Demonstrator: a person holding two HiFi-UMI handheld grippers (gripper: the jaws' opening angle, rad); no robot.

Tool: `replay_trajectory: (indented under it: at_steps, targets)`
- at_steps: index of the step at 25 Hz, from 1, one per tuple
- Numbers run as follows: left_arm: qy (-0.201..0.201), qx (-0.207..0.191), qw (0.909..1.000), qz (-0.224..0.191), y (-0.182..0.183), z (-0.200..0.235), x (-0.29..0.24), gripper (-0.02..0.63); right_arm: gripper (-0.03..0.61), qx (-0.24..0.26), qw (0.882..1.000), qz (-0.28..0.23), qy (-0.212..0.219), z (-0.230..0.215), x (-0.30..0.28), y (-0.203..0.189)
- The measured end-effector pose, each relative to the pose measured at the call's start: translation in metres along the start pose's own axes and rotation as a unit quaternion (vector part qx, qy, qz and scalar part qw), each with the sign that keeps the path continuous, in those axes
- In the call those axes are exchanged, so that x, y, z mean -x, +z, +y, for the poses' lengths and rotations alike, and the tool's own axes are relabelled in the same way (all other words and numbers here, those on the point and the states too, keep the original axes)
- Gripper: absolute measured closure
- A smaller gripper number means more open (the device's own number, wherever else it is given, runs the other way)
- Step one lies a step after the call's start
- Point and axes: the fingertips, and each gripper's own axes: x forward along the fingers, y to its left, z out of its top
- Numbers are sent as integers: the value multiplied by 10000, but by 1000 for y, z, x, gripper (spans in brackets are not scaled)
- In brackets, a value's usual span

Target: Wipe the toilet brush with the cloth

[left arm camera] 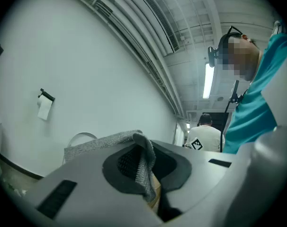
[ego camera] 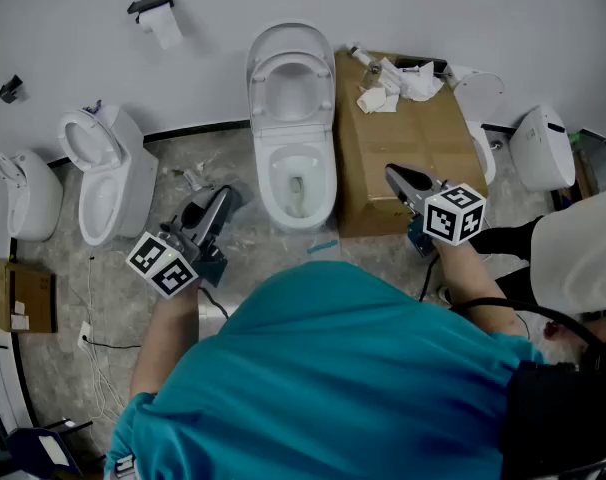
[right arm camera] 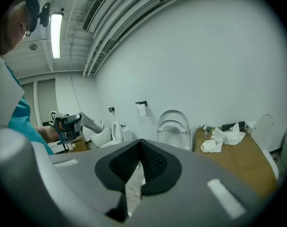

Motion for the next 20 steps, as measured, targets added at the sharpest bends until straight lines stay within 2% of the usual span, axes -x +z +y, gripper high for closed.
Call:
replay_trajectory:
  at_steps: [11, 15, 20]
  targets:
    - [-5, 17, 10000, 10, 1, 3, -8, 592, 584, -42, 9999, -159, 12, -7, 0, 4]
    - [-2, 42, 10000, 64, -1, 5, -23, 592, 584, -89, 9997, -223, 75, -15, 0, 9]
    - [-66, 64, 9999, 97, -11, -11, -55, 592, 584, 111, 9996, -219, 150, -33, 20, 7]
